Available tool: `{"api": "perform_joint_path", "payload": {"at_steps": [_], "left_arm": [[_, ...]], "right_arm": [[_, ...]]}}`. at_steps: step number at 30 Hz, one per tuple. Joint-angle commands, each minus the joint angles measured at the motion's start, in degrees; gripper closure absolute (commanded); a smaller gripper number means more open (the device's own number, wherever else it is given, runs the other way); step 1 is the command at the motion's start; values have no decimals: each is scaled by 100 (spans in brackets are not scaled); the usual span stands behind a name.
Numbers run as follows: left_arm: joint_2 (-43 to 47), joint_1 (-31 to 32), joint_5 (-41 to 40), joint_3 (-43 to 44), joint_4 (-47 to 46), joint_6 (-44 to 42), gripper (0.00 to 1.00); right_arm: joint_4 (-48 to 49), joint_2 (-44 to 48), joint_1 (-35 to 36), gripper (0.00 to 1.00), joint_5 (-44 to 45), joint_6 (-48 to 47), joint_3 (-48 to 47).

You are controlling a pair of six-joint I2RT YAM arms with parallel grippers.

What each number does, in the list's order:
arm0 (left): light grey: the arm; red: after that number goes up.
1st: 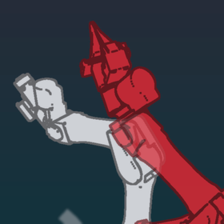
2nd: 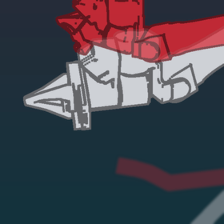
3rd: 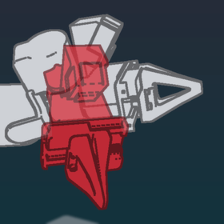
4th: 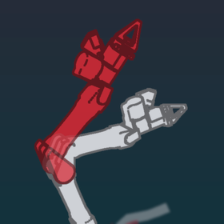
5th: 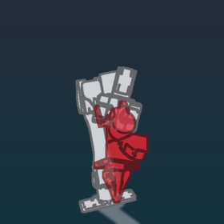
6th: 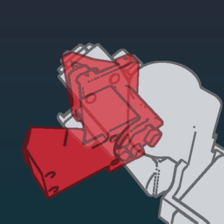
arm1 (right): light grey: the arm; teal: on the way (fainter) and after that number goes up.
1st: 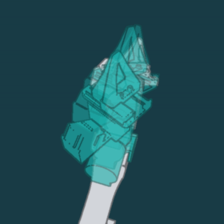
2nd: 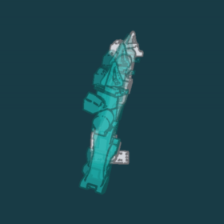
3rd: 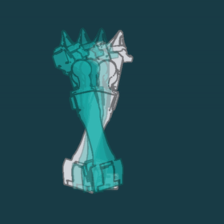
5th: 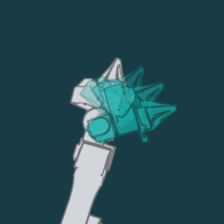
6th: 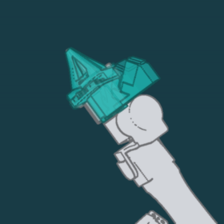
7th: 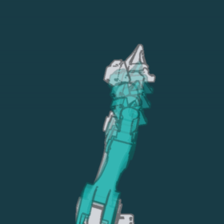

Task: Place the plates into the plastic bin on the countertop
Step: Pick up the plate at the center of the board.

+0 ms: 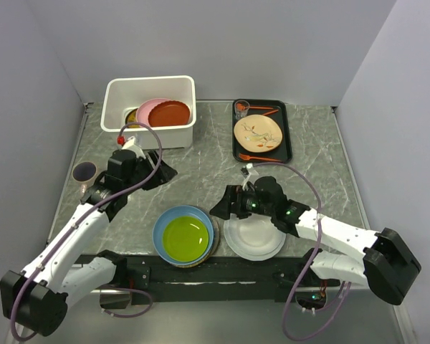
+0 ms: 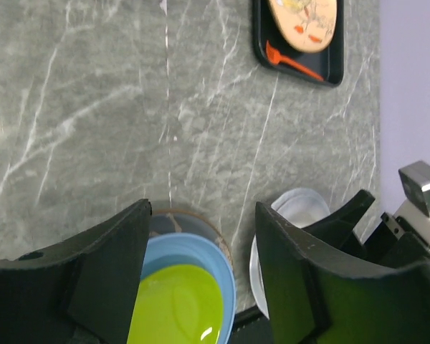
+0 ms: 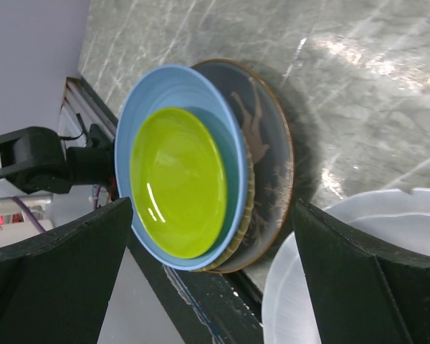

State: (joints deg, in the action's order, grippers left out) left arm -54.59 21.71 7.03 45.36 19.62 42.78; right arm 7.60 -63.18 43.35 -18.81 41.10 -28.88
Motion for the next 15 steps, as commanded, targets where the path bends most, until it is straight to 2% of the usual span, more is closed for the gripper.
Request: {"api": "perform_joint_path", "payload": {"at_steps": [1, 10, 11, 15], "left_arm": [[220, 175, -157, -80, 525, 142, 36], [651, 360, -316, -327, 1026, 292, 37], [660, 386, -342, -309, 1088, 292, 37], [765, 421, -465, -300, 1316, 274, 36]], "right_arm": [[128, -150, 173, 0, 62, 29, -302], [-127, -791, 498, 7, 386, -76, -565], [-127, -853, 516, 13, 421, -85, -574], [-57, -1231, 560, 26, 439, -67, -680]]}}
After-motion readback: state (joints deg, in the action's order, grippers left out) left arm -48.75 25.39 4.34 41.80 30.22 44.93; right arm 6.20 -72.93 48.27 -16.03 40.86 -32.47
